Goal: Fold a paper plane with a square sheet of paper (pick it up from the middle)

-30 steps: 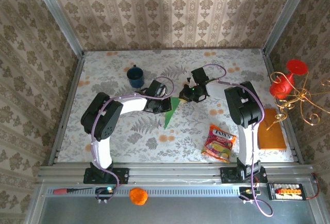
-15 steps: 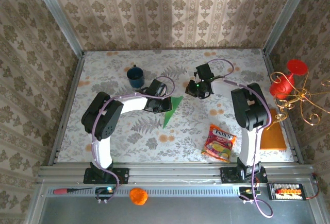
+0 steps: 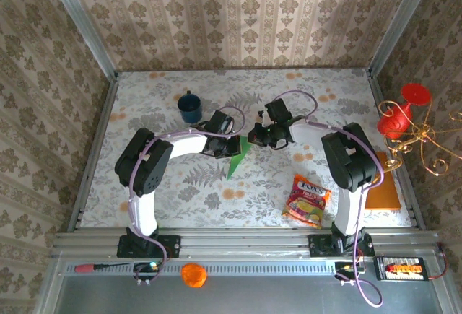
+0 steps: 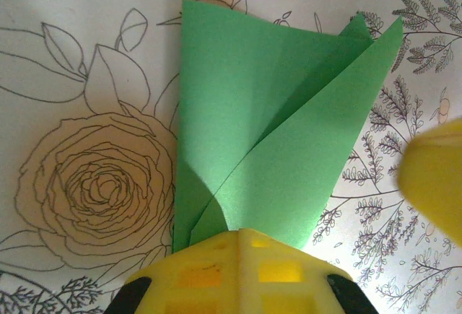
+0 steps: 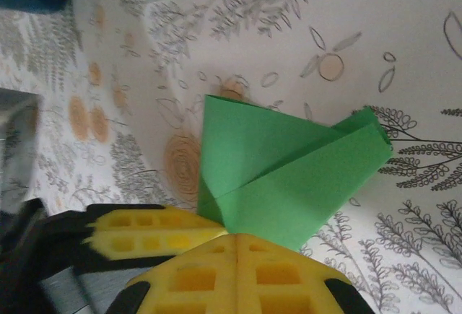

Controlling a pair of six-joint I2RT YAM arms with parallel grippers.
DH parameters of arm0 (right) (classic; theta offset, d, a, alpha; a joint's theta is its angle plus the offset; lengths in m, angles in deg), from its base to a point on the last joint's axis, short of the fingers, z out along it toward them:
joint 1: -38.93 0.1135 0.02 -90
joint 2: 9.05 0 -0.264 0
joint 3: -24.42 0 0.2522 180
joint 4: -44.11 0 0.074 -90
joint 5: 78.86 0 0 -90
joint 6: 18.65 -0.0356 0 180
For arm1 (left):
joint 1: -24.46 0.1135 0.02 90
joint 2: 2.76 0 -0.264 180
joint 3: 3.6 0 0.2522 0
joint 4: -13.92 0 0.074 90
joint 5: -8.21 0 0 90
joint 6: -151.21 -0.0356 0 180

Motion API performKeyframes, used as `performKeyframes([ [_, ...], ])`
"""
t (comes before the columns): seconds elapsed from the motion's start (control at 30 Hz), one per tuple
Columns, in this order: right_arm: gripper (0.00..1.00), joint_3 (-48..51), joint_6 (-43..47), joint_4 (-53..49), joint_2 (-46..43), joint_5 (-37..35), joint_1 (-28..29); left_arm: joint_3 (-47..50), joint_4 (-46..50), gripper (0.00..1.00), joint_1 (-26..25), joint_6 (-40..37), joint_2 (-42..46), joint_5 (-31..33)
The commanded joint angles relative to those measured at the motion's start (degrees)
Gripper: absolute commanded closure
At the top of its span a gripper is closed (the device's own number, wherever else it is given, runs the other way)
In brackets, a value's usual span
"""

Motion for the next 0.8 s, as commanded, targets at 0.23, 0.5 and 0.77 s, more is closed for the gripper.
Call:
performKeyframes([
  [0.23,0.98,-3.79,-0.25,-1.49,6.49,1.69,-0.40,0.56,4.51,1.00,0.21,-1.75,-0.07,-0.62],
  [0.5,0.98,-4.91,1.00,-6.00,8.24,0.08,-0.54,0.96,-3.17,0.93,-0.13,-3.15,4.61,-7.38],
  [0.77,0.98,-5.93,1.36,-8.09,9.33,-0.76,-0.54,-0.26,-4.01,0.99,-1.29,-2.67,0.70,-9.11],
])
